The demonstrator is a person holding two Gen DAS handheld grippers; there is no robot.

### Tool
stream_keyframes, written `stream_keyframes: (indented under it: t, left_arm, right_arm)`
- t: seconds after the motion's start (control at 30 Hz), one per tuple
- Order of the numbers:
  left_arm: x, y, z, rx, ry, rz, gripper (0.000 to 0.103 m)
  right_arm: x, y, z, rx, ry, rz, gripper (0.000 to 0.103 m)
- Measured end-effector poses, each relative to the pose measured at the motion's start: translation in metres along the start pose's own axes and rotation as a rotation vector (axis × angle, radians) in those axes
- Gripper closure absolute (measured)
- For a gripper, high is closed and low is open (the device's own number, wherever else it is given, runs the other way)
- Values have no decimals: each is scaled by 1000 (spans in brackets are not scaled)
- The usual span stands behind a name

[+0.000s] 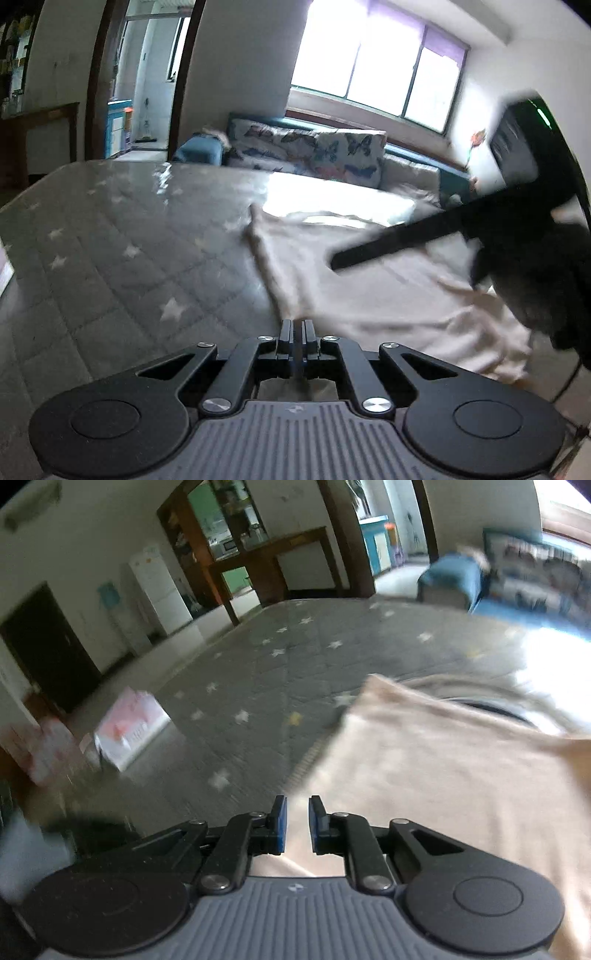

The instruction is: Fold clothes

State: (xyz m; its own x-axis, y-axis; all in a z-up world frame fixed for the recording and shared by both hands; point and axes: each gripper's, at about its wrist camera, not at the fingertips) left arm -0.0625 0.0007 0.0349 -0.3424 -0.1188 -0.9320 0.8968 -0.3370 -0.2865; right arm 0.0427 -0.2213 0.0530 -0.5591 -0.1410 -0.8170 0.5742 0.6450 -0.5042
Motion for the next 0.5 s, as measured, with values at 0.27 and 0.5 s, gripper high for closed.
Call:
stream_keyframes:
  t: [0.27, 0.5]
  left_arm:
    - [3, 39, 15, 83, 30, -57, 97]
    - [11, 44, 15, 61, 66, -77, 97]
  right_arm:
    - [48, -59, 12, 96, -20, -11, 90]
    - [76, -85, 29, 189, 29, 68, 89]
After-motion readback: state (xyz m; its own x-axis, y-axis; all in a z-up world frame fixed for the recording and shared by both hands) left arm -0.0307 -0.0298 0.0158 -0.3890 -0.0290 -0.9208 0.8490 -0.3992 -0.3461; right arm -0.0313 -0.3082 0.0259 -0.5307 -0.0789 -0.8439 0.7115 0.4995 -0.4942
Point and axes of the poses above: each gripper's, at about its wrist camera, not at the fingertips, and y roughly the way its jaws point, z to its right, x to its underside, and after that the axes turned 15 degrees about z, right-handed
